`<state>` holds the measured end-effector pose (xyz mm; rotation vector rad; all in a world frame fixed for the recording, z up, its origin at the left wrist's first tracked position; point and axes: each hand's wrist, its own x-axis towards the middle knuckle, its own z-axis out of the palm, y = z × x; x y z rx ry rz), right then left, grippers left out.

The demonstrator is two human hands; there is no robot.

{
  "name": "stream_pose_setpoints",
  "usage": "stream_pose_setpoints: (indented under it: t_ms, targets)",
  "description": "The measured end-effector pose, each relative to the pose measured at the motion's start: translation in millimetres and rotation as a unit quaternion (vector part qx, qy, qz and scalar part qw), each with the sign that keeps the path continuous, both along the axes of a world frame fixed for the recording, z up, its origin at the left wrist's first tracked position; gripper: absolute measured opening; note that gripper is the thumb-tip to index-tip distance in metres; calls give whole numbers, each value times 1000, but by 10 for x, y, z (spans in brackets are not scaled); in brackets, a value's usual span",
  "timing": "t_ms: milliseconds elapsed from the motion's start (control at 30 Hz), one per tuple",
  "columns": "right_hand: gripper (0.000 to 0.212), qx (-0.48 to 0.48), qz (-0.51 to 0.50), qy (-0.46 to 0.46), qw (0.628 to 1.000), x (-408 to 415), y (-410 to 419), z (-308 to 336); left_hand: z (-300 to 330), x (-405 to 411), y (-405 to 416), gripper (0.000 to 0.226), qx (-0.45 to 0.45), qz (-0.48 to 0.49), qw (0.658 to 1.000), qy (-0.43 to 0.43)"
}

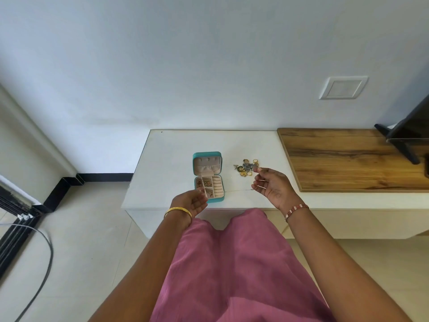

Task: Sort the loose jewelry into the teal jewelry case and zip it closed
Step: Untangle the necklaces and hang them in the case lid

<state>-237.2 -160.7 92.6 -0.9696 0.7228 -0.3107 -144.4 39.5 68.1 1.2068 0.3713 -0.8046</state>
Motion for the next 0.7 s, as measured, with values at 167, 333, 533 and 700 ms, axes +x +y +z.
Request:
stream_pose_setpoints:
  t_ms: [167,333,533,700]
  targets:
    - [9,-25,1,74,997,7,-90,-218,-183,-36,-189,13,54,-16,998,21]
    - [11,0,-18,95,995,97,-228,-417,-357,-53,-538,16,67,-48,996,42]
    - [12,-2,-40,129,991,264,-454,-625,-473,30,-1004,19,85,-98,991,40]
    - [7,-38,-30,182,982,431,-559,-864,-672,162,-1276,20,116,-124,985,37]
